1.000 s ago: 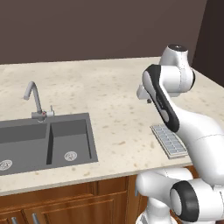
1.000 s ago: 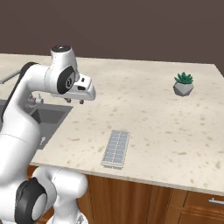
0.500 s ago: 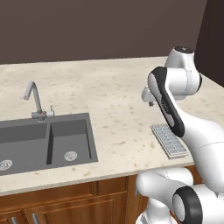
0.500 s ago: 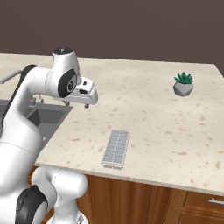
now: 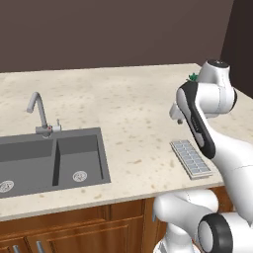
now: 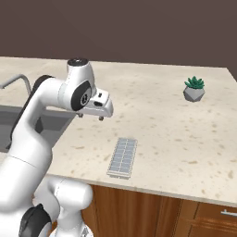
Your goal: The ice cube tray has been filled with water. Take the tray and place it in the freezer to make ice. Close the freezer door after placing the tray.
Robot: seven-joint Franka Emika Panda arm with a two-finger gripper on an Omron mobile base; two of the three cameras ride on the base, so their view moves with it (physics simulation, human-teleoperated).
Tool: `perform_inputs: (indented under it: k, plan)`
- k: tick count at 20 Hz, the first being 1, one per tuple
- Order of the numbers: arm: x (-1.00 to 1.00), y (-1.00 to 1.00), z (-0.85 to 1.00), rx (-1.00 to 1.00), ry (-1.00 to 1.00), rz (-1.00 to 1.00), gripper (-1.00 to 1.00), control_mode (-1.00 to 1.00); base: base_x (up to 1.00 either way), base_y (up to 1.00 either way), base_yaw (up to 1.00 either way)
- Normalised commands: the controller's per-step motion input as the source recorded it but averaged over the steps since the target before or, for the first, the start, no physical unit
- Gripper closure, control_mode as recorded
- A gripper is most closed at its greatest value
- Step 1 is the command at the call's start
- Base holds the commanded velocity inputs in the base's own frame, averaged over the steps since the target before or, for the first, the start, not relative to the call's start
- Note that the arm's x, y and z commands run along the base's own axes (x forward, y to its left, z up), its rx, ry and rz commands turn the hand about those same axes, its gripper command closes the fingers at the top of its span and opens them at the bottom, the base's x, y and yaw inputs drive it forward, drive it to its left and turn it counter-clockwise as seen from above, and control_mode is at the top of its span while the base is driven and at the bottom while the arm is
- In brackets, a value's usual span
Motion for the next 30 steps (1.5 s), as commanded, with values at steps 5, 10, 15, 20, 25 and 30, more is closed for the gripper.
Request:
perform_inputs:
  k: [5,10,15,20,25,30]
  plan:
    - [0.0,-0.42,-0.18,0.0,0.0,-0.02,-1.0,-1.0,0.0,0.0,0.0]
    - [0.06,-0.23,-0.24,0.0,0.0,0.0,-1.0,-1.0,0.0,0.0,0.0]
    - [0.09,-0.03,-0.3,0.0,0.0,0.0,-1.0,-1.0,0.0,0.0,0.0]
    - [0.22,0.0,-0.29,0.0,0.0,0.0,-1.0,-1.0,0.0,0.0,0.0]
    - [0.42,-0.05,-0.26,0.0,0.0,0.0,-1.0,-1.0,0.0,0.0,0.0]
    - [0.56,-0.13,-0.35,0.0,0.0,0.0,-1.0,-1.0,0.0,0.0,0.0]
